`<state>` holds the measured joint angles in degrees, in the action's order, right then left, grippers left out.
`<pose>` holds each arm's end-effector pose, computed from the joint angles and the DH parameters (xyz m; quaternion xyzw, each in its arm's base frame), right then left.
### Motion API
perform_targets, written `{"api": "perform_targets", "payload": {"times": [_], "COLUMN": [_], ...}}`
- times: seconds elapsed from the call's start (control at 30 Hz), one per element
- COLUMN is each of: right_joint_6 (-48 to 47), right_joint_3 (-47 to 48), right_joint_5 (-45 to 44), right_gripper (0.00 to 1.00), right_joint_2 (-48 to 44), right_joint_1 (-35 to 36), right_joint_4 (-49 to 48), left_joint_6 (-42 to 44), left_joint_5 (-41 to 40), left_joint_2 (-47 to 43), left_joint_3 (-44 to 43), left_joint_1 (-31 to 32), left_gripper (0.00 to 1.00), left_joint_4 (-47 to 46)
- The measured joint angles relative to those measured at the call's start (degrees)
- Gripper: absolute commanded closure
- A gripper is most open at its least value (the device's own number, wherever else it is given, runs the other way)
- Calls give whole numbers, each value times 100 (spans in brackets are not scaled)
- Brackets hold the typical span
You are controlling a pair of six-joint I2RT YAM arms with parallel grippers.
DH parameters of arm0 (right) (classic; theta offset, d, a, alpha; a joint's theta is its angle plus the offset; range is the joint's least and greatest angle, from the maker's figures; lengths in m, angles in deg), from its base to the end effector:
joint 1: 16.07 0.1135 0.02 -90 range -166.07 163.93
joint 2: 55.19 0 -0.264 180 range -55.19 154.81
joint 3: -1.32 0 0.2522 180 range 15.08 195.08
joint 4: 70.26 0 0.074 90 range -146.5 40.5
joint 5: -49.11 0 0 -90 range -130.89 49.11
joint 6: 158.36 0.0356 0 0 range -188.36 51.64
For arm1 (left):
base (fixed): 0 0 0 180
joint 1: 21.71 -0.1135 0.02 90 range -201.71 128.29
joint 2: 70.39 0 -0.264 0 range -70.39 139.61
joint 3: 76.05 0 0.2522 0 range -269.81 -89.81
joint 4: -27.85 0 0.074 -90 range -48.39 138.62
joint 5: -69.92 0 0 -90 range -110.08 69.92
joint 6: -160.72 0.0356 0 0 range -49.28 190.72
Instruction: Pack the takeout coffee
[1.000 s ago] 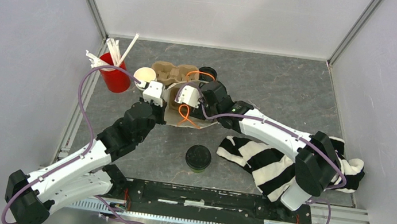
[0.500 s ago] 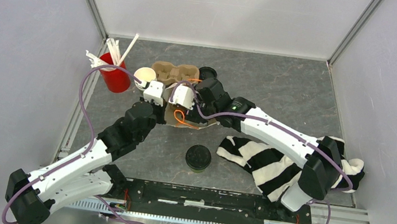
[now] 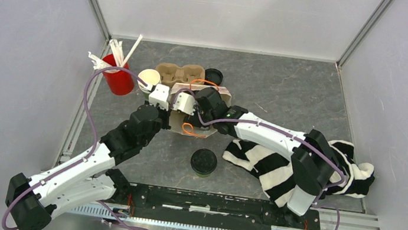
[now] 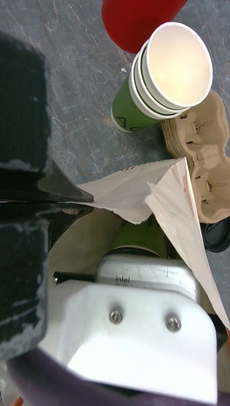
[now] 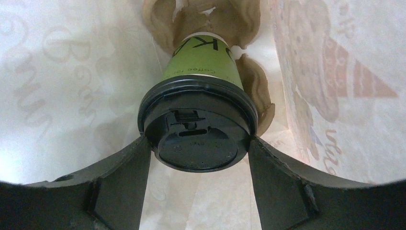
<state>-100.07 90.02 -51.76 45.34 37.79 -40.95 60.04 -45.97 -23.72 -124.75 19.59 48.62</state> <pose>0.2396 0.3168 0.2497 -0.5869 0.6918 -0.0055 0.4206 0.1540 -0.1146 0.2804 0.0833 0.7985 -0.0851 0.5901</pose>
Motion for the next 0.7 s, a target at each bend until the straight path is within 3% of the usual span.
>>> {"api": "perform_targets", "payload": {"times": [0.4, 0.7], "right_joint_6": [280, 457], "right_joint_3": [186, 595], "right_joint_5": [33, 758], "right_gripper": [46, 47], "right_joint_2": [-841, -713], "right_joint_1": [79, 140], "right_joint_4": [691, 772], "left_joint_6": [0, 0], "left_joint_5": [-9, 2], "left_joint_2": [-7, -7], "left_joint_3": [-15, -81], "left_joint_1": [4, 4], "left_gripper": [98, 98], "left_joint_4": [24, 63]}}
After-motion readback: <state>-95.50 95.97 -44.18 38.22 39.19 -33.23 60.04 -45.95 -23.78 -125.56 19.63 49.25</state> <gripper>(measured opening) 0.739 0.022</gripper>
